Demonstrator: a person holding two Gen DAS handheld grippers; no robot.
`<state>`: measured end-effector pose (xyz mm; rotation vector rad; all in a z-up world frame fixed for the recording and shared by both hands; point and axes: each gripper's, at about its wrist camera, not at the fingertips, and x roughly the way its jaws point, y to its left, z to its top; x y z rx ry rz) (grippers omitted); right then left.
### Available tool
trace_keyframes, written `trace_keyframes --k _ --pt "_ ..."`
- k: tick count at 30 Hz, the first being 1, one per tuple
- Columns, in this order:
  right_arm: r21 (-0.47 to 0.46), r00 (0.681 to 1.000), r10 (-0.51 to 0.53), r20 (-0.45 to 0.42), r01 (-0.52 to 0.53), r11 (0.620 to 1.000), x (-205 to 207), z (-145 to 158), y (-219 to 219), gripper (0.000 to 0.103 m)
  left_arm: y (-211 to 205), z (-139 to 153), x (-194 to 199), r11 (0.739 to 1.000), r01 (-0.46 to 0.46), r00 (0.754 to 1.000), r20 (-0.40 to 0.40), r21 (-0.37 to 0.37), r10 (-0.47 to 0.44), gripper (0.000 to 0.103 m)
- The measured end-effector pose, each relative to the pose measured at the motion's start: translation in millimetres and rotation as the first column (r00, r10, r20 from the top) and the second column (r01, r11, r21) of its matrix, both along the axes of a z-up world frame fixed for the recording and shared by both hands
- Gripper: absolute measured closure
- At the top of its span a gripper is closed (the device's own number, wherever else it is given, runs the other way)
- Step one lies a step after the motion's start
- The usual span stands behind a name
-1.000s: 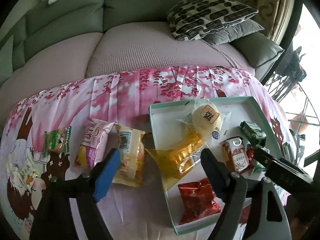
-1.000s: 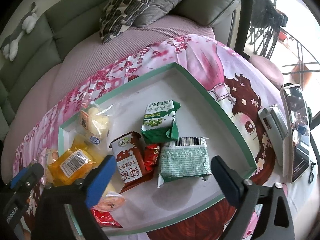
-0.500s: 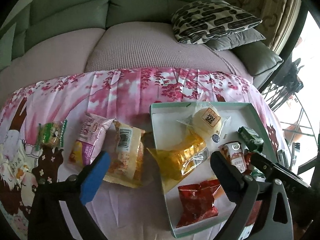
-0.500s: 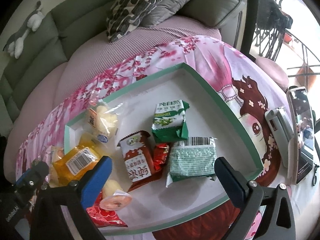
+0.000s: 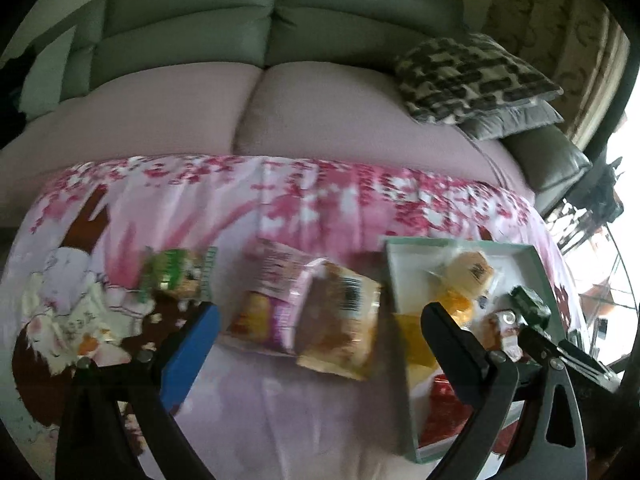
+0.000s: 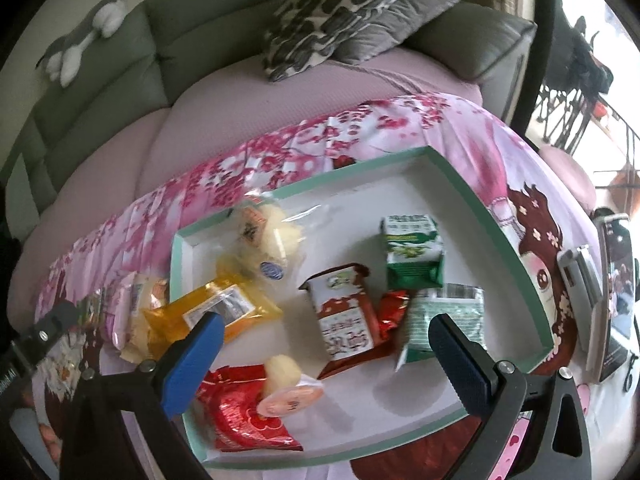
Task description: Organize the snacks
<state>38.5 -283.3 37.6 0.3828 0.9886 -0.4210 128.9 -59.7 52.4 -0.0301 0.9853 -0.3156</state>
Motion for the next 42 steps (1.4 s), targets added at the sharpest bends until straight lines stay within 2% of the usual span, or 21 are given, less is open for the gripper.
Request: trace_keyframes --k 6,8,11,14,17,20,23,26,29,35,42 --pt "-0.010 0.998 0.054 0.036 -0.054 0.999 11 8 24 0.000 57 16 9 0.995 -0.094 0.995 0.036 -0.026 0.095 0.003" --pt "-0.011 0.995 0.078 0.056 -0.078 0.997 16 12 37 0.000 88 21 13 0.985 -0.172 0.984 0.052 -0.018 0.172 0.003" --pt "-0.005 0.986 0.142 0.088 -0.142 0.990 29 18 64 0.000 136 21 17 0.951 -0.306 0.951 0.043 -0.034 0.308 0.003" --pt "0.009 0.970 0.217 0.107 -0.219 0.976 44 23 98 0.000 178 15 18 0.915 -0.399 0.916 0.011 -0.067 0.400 0.003" --pt "0.016 0.956 0.276 0.103 -0.279 0.960 59 20 125 0.000 210 8 18 0.878 -0.472 0.881 -0.013 -0.081 0.473 0.003" --pt "0.026 0.939 0.329 0.095 -0.333 0.942 72 14 150 0.000 231 1 16 0.853 -0.512 0.858 -0.026 -0.101 0.513 0.003" --pt "0.013 0.923 0.379 0.068 -0.380 0.925 86 5 174 0.000 241 -8 20 0.852 -0.513 0.858 -0.039 -0.106 0.512 0.003" --pt "0.006 0.903 0.425 0.055 -0.426 0.905 100 -3 194 0.000 242 -27 26 0.852 -0.520 0.853 -0.083 -0.061 0.515 0.003" --pt "0.024 0.880 0.473 0.051 -0.474 0.880 114 -13 213 0.000 236 -52 34 0.866 -0.498 0.861 -0.148 -0.053 0.486 0.003" --pt "0.062 0.841 0.536 0.069 -0.540 0.839 130 -24 232 0.001 218 -90 46 0.885 -0.467 0.860 -0.234 -0.005 0.453 0.003" --pt "0.112 0.820 0.565 0.088 -0.572 0.812 166 -34 246 0.007 206 -101 47 0.885 -0.461 0.855 -0.235 0.063 0.462 0.005"
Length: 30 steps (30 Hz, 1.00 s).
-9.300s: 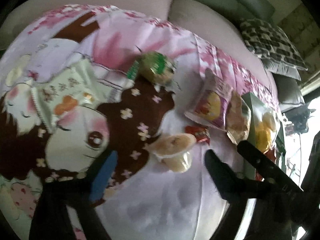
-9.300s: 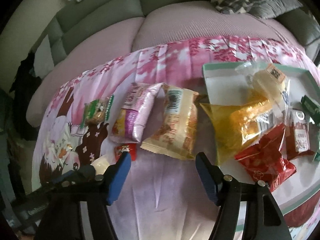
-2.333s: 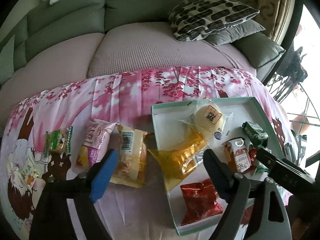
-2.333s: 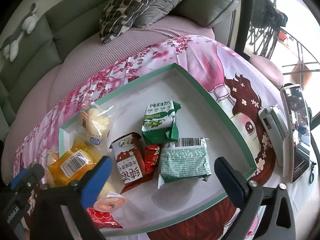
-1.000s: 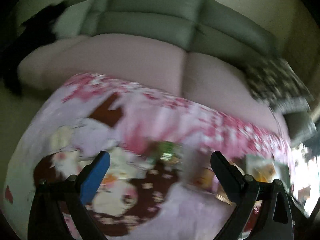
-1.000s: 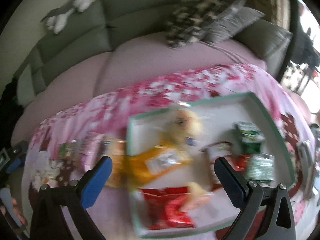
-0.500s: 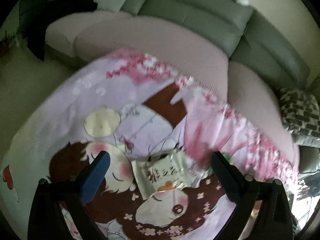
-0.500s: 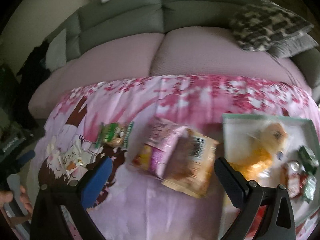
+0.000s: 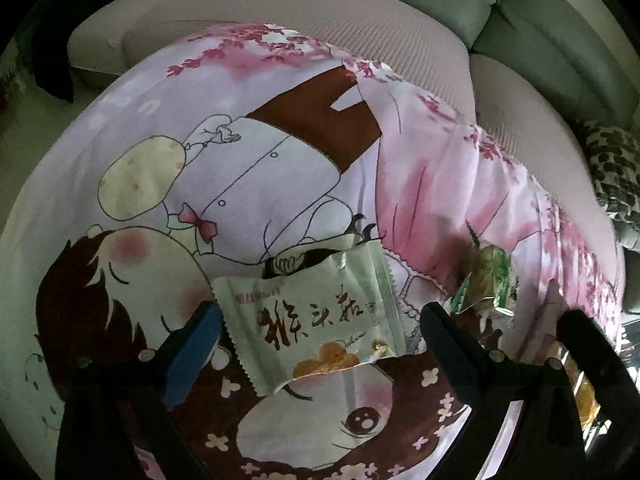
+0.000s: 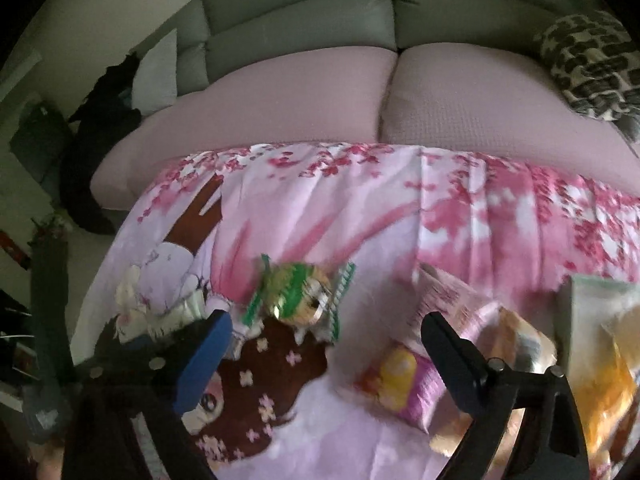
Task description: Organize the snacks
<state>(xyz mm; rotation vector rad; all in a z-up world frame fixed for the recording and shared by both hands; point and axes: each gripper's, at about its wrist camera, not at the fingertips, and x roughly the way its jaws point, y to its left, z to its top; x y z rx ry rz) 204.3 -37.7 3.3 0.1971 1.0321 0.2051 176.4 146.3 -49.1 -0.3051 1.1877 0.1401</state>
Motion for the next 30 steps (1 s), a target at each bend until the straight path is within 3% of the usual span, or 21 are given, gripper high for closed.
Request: trace_keyframes --k 4,13,23,30 --pt "0.053 0.998 0.007 -0.061 -0.004 0.999 19 -15 7 0.015 -5 -5 3 0.998 0.008 1.000 -0.028 0.055 -0.006 0.014" --pt "0.006 0.991 0.018 -0.129 -0.017 1.000 34 -33 25 0.023 -9 -4 3 0.996 0.003 1.000 -0.015 0.092 -0.002 0.034" --pt "-0.041 0.990 0.017 -0.140 -0.023 0.999 32 -42 32 0.046 2 3 1 0.993 -0.019 1.000 -0.008 0.119 0.020 0.041" --pt "-0.009 0.993 0.002 -0.122 -0.003 1.000 11 -32 22 0.047 2 11 -4 0.993 -0.023 1.000 0.011 0.117 0.022 0.049"
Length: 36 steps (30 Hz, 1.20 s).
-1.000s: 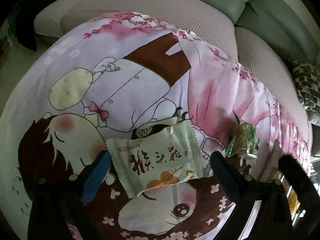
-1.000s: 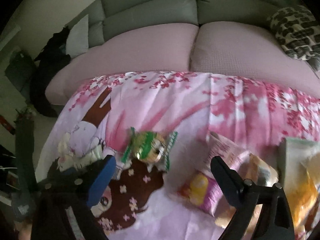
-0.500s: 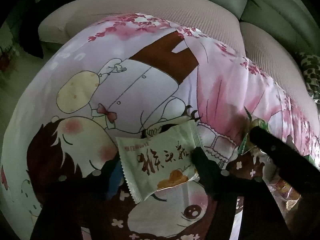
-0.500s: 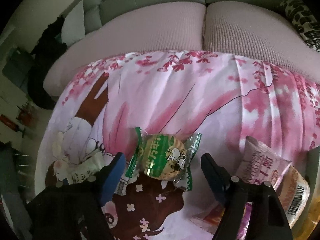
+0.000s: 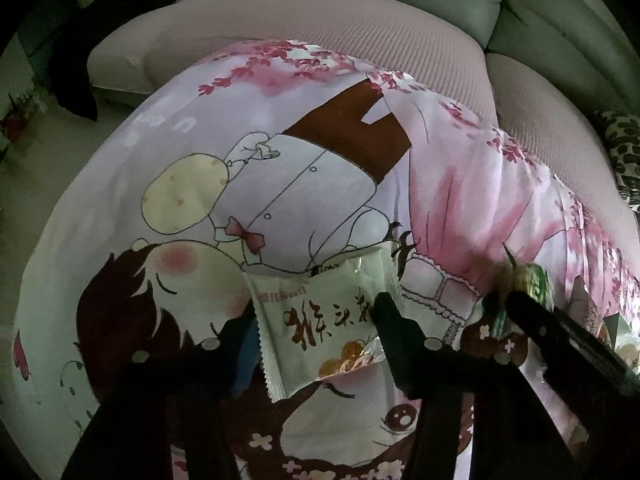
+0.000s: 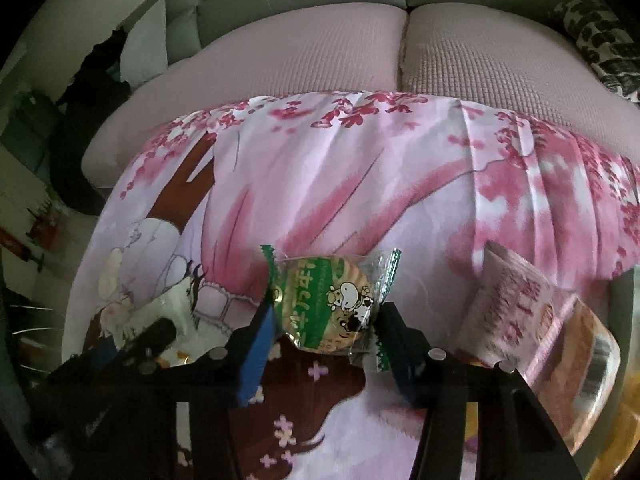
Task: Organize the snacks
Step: 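Carry both packs over the tray and lower them inside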
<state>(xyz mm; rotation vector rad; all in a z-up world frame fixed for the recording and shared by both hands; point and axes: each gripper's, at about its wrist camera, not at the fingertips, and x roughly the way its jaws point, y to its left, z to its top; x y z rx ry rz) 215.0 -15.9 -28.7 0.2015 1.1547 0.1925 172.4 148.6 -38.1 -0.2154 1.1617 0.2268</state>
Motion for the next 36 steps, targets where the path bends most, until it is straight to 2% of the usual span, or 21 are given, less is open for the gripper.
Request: trace_keyframes --k 4,6,8,11,13,16,20,23,25,30,34,36 --pt "0.041 0.999 -0.037 0.004 0.036 0.998 -25 12 -14 0.047 1 9 -4 1.000 -0.003 1.000 0.018 0.008 0.003 0.061" --pt "0.067 0.998 -0.064 0.001 0.064 0.996 -38 19 -24 0.047 0 9 -6 1.000 0.002 1.000 0.016 0.011 -0.002 0.061" --pt "0.077 0.996 -0.086 0.000 0.086 0.993 -51 24 -31 0.047 -1 7 -6 1.000 0.007 1.000 0.010 0.012 -0.007 0.060" --pt "0.073 0.993 -0.120 0.001 0.120 0.990 -74 30 -45 0.047 4 1 -7 0.999 -0.020 1.000 -0.004 -0.032 0.020 0.051" --pt "0.066 0.989 -0.148 -0.005 0.148 0.987 -90 31 -54 0.047 4 -6 -7 0.999 -0.016 0.999 -0.029 -0.043 0.015 0.038" --pt "0.047 0.985 -0.175 -0.012 0.175 0.983 -105 30 -64 0.047 4 -10 -6 0.999 -0.022 0.999 -0.040 -0.046 0.020 0.035" --pt "0.050 0.979 -0.201 -0.011 0.202 0.978 -118 31 -73 0.047 -3 -12 -5 1.000 -0.004 0.999 -0.035 -0.015 0.004 0.034" --pt "0.063 0.976 -0.216 -0.001 0.216 0.974 -127 35 -80 0.047 -6 -10 -2 1.000 0.006 1.000 -0.025 0.005 -0.006 0.043" --pt "0.072 0.973 -0.232 0.009 0.231 0.970 -131 40 -86 0.047 -6 -6 -2 1.000 0.008 1.000 -0.015 0.014 -0.008 0.047" --pt "0.095 0.966 -0.253 0.044 0.248 0.964 -135 50 -96 0.047 -10 8 -5 0.999 0.034 0.999 0.015 0.002 -0.034 0.047" --pt "0.114 0.961 -0.265 0.077 0.256 0.960 -139 62 -106 0.047 -22 38 -12 0.995 0.080 0.992 0.099 -0.062 -0.074 0.047" --pt "0.114 0.957 -0.276 0.087 0.266 0.957 -141 67 -111 0.047 -36 56 -18 0.990 0.124 0.982 0.148 -0.066 -0.113 0.047"
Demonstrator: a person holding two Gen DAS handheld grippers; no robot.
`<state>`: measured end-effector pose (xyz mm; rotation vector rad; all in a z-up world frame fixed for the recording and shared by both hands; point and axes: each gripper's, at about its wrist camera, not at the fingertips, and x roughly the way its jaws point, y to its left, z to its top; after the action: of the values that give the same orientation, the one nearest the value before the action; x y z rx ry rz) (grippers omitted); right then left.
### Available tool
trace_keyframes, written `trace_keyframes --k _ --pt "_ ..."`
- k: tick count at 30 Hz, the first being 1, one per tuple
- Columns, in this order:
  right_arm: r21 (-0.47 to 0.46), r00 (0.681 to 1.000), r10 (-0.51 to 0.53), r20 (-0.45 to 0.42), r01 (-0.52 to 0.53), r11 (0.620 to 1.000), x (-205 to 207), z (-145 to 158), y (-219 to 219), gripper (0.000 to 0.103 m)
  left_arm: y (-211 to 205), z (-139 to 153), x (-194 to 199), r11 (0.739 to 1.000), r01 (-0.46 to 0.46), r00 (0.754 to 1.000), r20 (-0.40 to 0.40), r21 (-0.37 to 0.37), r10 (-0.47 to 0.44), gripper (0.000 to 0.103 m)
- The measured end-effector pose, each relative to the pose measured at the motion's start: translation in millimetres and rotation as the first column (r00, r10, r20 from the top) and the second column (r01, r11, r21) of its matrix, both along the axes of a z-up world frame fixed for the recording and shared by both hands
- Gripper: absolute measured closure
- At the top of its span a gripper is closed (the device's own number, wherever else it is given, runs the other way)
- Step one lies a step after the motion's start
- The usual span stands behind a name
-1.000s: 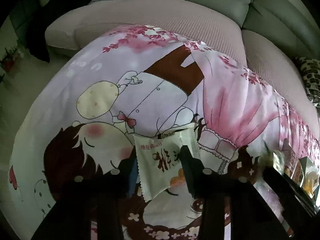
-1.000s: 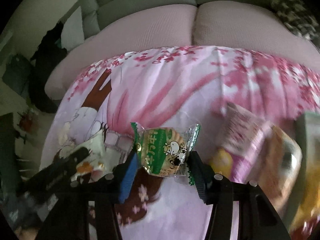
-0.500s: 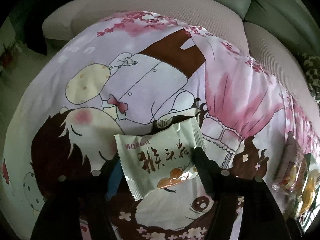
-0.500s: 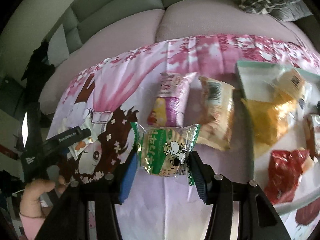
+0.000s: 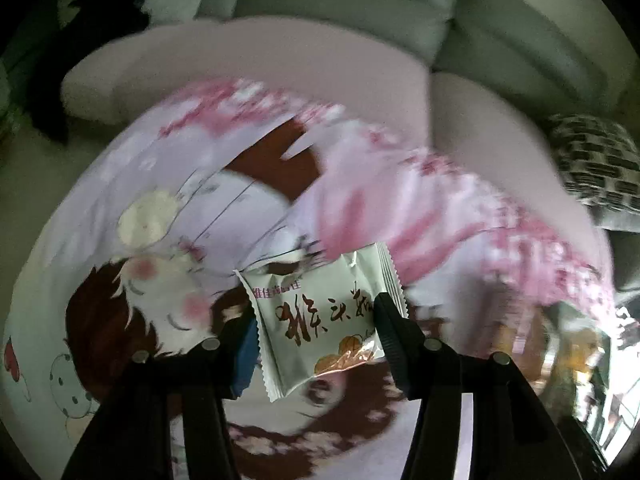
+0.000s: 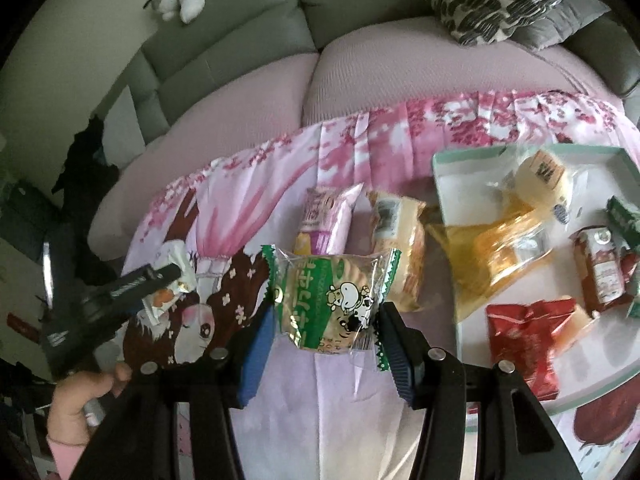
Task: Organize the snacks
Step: 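Carry both packs over the tray and lower them inside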
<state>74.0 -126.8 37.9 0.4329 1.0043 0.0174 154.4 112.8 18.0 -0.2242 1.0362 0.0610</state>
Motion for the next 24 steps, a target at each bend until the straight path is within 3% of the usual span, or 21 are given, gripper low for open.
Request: trace_keyframes --k 6,12,18,24 --pt "-0.004 0.998 -0.065 0.018 0.065 0.998 -12 11 -29 0.047 -50 34 -12 0.990 0.136 0.987 0.098 -0.043 -0.131 0.047" --pt "-0.029 0.983 -0.182 0.031 0.183 0.983 -30 22 -75 0.047 -100 63 -27 0.966 0.256 0.953 0.175 -0.024 -0.248 0.047" --pt "-0.044 0.952 -0.304 0.023 0.305 0.951 -50 23 -121 0.047 -152 74 -41 0.927 0.374 0.908 0.201 -0.001 -0.366 0.047" --pt "-0.039 0.922 -0.388 0.016 0.388 0.921 -65 21 -159 0.047 -207 67 -54 0.865 0.501 0.852 0.186 -0.019 -0.490 0.047"
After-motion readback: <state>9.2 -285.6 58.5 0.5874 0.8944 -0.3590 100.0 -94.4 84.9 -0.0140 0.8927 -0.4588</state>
